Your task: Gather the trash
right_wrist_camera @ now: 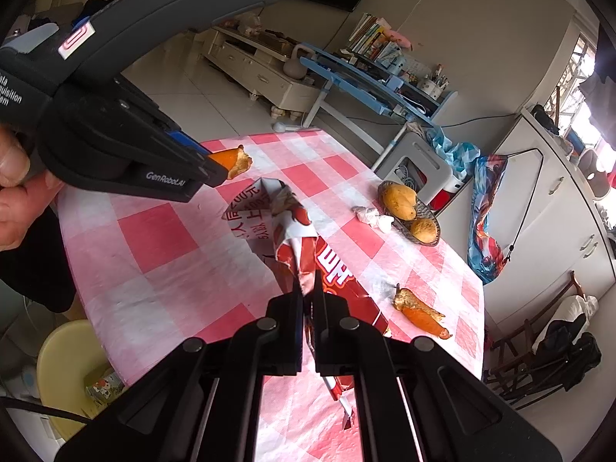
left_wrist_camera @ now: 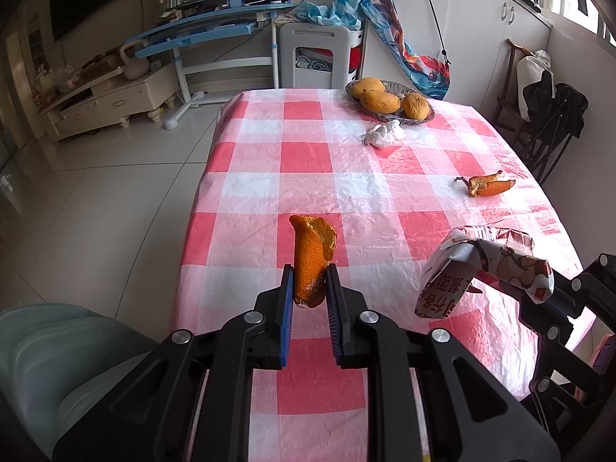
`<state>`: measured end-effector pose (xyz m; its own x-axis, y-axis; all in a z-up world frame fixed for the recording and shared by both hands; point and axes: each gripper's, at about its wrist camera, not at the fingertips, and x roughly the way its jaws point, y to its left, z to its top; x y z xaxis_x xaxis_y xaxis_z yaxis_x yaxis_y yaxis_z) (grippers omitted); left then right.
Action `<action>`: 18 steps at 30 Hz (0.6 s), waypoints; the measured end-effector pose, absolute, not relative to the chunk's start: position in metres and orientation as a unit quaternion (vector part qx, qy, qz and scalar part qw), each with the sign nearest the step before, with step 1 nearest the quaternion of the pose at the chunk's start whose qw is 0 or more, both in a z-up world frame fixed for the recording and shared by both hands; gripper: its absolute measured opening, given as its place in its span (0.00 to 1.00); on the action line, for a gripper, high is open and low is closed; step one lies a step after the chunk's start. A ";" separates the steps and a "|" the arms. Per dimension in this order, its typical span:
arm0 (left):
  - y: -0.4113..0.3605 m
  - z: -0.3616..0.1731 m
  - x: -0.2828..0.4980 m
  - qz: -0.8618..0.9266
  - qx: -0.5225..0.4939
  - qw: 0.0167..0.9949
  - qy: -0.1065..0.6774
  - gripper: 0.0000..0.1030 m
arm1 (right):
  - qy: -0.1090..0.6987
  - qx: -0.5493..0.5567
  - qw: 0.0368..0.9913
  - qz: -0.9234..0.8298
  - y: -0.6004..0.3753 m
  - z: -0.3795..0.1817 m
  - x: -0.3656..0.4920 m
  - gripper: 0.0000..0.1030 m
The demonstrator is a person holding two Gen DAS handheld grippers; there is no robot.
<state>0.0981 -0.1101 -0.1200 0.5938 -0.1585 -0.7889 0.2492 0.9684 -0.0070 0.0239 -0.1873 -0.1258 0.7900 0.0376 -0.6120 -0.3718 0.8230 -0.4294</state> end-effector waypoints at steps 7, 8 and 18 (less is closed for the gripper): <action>-0.109 -0.120 0.099 -0.113 0.049 0.891 0.437 0.15 | 0.305 -0.277 0.904 0.116 -0.188 -0.126 0.023 0.04; -0.109 -0.120 0.099 -0.113 0.049 0.891 0.437 0.15 | 0.305 -0.278 0.904 0.117 -0.188 -0.126 0.024 0.04; -0.107 -0.122 0.100 -0.112 0.041 0.890 0.440 0.15 | 0.298 -0.283 0.903 0.124 -0.187 -0.125 0.020 0.04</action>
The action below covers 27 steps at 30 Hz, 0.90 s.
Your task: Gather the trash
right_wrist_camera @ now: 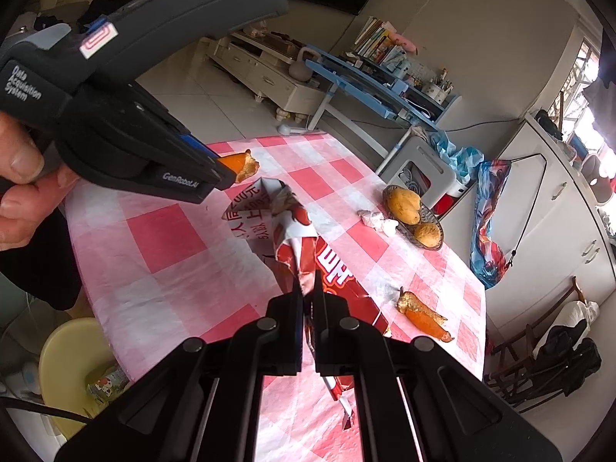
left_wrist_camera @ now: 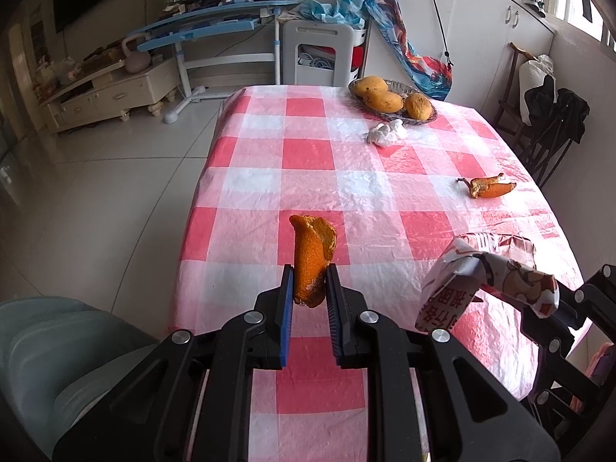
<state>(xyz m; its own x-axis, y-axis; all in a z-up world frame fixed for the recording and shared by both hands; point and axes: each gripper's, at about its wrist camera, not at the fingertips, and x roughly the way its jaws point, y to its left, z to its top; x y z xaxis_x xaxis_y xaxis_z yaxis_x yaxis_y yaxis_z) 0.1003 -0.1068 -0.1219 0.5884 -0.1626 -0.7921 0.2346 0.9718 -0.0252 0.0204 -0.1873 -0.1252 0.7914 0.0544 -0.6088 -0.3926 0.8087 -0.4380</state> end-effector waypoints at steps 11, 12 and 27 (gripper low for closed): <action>-0.107 -0.124 0.098 -0.113 0.035 0.888 0.443 0.15 | 0.295 -0.283 0.904 0.124 -0.187 -0.121 0.015 0.04; -0.108 -0.124 0.096 -0.115 0.032 0.888 0.444 0.15 | 0.294 -0.284 0.904 0.125 -0.187 -0.121 0.016 0.04; -0.101 -0.121 0.074 -0.118 0.022 0.890 0.439 0.15 | 0.297 -0.279 0.904 0.129 -0.179 -0.126 0.000 0.04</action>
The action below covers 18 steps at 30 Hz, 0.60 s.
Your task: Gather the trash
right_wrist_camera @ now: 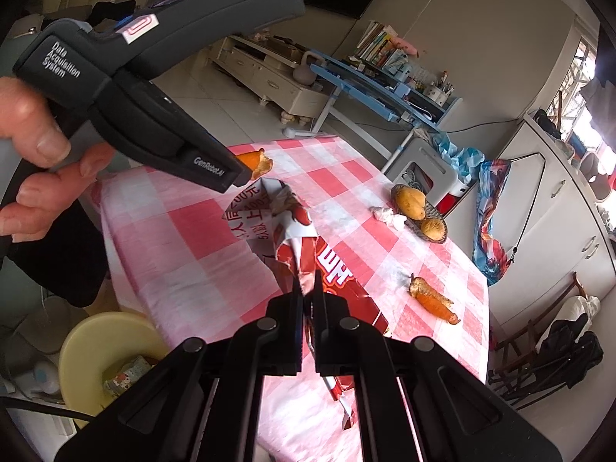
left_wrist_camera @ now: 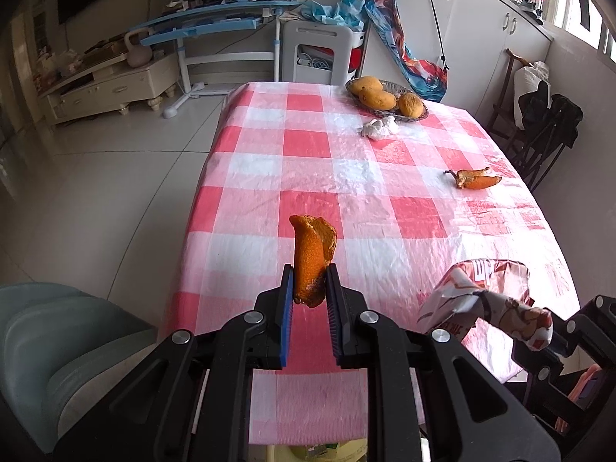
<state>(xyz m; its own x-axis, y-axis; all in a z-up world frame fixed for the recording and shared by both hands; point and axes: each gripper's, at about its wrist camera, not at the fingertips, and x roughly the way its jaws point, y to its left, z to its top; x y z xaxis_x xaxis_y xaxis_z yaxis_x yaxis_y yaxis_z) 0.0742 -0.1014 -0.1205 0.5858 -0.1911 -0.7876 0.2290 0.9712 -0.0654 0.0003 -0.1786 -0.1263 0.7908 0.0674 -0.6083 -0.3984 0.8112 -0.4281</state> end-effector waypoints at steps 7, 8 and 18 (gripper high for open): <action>-0.092 -0.120 0.059 -0.119 0.011 0.890 0.441 0.15 | 0.304 -0.282 0.899 0.139 -0.168 -0.134 -0.013 0.04; -0.090 -0.119 0.057 -0.119 0.010 0.890 0.441 0.15 | 0.304 -0.282 0.899 0.140 -0.168 -0.134 -0.015 0.04; -0.081 -0.118 0.044 -0.118 0.006 0.890 0.441 0.15 | 0.319 -0.291 0.887 0.162 -0.155 -0.145 -0.033 0.04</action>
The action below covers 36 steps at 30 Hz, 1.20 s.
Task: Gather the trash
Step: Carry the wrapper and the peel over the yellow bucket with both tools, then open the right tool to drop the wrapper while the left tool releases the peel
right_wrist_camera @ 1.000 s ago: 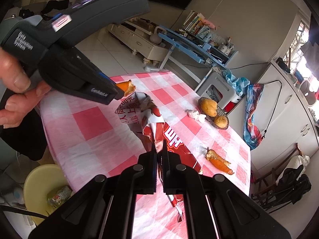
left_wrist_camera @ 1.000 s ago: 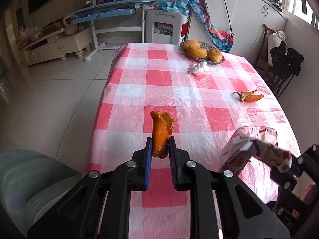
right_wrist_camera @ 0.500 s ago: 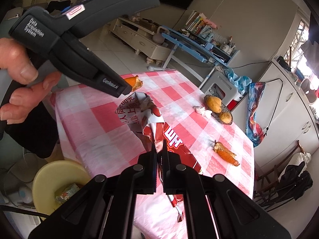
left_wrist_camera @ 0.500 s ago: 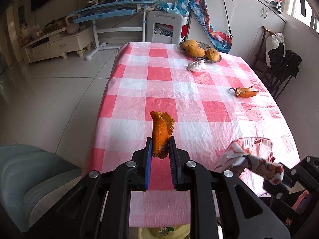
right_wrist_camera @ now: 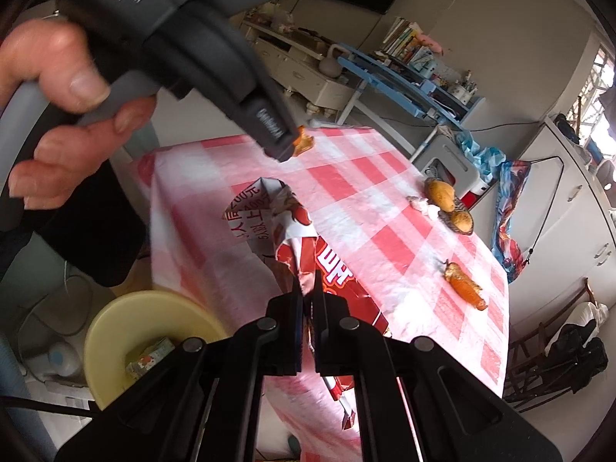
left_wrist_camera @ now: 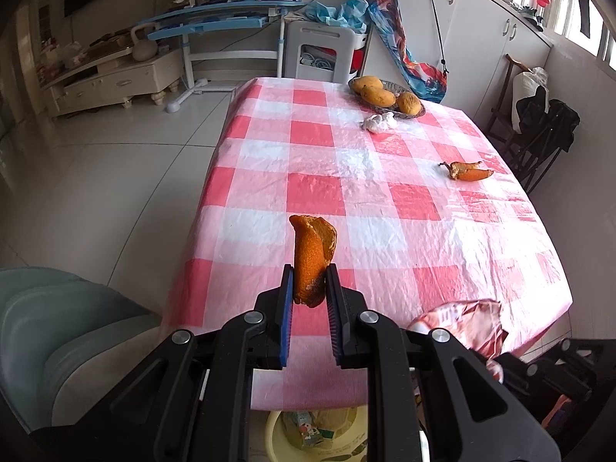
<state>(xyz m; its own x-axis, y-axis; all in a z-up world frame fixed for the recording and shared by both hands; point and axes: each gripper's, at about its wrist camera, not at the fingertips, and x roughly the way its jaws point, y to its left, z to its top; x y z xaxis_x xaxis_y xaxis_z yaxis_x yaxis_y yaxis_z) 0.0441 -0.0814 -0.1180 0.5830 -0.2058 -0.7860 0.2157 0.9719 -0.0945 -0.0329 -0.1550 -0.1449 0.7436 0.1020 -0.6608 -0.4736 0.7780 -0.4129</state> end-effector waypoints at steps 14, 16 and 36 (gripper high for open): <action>-0.076 -0.122 0.023 -0.118 0.017 0.885 0.451 0.15 | 0.339 -0.313 0.863 0.204 -0.133 -0.160 -0.064 0.07; -0.075 -0.123 0.020 -0.119 0.018 0.884 0.453 0.15 | 0.340 -0.315 0.861 0.211 -0.129 -0.161 -0.071 0.07; -0.080 -0.150 -0.032 -0.123 0.067 0.857 0.495 0.16 | 0.356 -0.267 0.878 0.179 -0.143 -0.154 -0.090 0.50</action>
<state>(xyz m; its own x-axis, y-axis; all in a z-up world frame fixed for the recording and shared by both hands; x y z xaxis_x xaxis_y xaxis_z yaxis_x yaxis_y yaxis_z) -0.0322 -0.0802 -0.1500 0.4793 -0.1452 -0.8656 0.2769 0.9609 -0.0078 -0.0895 -0.1428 -0.1543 0.6830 0.1233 -0.7199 -0.5035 0.7935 -0.3418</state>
